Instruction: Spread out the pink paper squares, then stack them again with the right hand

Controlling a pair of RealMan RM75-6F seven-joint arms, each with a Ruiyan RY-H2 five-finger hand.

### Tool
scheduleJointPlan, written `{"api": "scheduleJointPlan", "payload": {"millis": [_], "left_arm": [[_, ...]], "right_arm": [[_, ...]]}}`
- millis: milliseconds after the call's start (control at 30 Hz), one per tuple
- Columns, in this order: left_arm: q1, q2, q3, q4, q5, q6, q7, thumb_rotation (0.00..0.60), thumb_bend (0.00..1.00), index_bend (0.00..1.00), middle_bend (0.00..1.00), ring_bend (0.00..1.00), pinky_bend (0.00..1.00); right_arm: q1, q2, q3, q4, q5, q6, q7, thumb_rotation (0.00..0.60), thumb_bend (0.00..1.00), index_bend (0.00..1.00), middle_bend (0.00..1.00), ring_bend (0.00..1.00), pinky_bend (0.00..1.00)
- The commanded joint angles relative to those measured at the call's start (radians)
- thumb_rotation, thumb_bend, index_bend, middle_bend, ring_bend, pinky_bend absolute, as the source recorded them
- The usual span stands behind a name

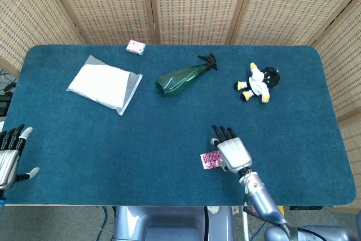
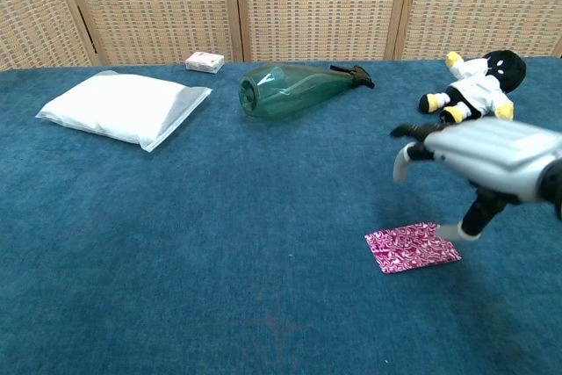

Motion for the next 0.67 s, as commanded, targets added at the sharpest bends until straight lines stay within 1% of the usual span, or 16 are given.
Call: {"api": "scheduleJointPlan", "payload": {"millis": [33,67,100,167,233,300,367,533,667], "left_arm": [[0.0,0.0,0.0,0.0,0.001,0.0,-0.002,0.6,0.15,0.0,0.0,0.0,0.0],[0.0,0.0,0.0,0.0,0.002,0.0,-0.002,0.6,0.15,0.0,0.0,0.0,0.0],[0.0,0.0,0.0,-0.001,0.002,0.001,-0.003,0.6,0.15,0.0,0.0,0.0,0.0],[0.0,0.0,0.0,0.0,0.004,0.002,-0.005,0.6,0.15,0.0,0.0,0.0,0.0],[0.001,-0.001,0.0,0.002,0.005,0.004,-0.005,0.6,0.15,0.0,0.0,0.0,0.0],[0.001,-0.003,0.0,0.004,0.006,0.005,-0.005,0.6,0.15,0.0,0.0,0.0,0.0],[0.001,-0.004,-0.001,0.006,0.006,0.006,-0.005,0.6,0.15,0.0,0.0,0.0,0.0],[0.002,-0.006,-0.001,0.008,0.011,0.011,-0.008,0.6,0.15,0.0,0.0,0.0,0.0],[0.005,-0.007,0.0,0.011,0.016,0.017,-0.013,0.6,0.15,0.0,0.0,0.0,0.0]], "right_arm": [[-0.058,0.119,-0.006,-0.005,-0.16,0.072,0.181,0.6,0.26,0.25,0.0,0.0,0.09],[-0.077,0.146,-0.012,0.012,-0.204,0.097,0.238,0.6,0.25,0.24,0.0,0.0,0.09],[-0.097,0.17,-0.022,0.034,-0.249,0.125,0.296,0.6,0.21,0.21,0.0,0.0,0.09],[-0.144,0.211,-0.044,0.093,-0.325,0.192,0.403,0.6,0.11,0.16,0.0,0.0,0.09],[-0.191,0.233,-0.058,0.149,-0.357,0.258,0.475,0.6,0.01,0.08,0.0,0.0,0.08],[-0.242,0.243,-0.074,0.206,-0.379,0.318,0.542,0.6,0.0,0.03,0.0,0.0,0.06],[-0.285,0.241,-0.085,0.251,-0.39,0.362,0.592,0.6,0.0,0.0,0.0,0.0,0.04],[-0.362,0.215,-0.113,0.334,-0.413,0.419,0.651,0.6,0.0,0.0,0.0,0.0,0.0],[-0.388,0.195,-0.117,0.37,-0.431,0.435,0.665,0.6,0.0,0.0,0.0,0.0,0.0]]}}
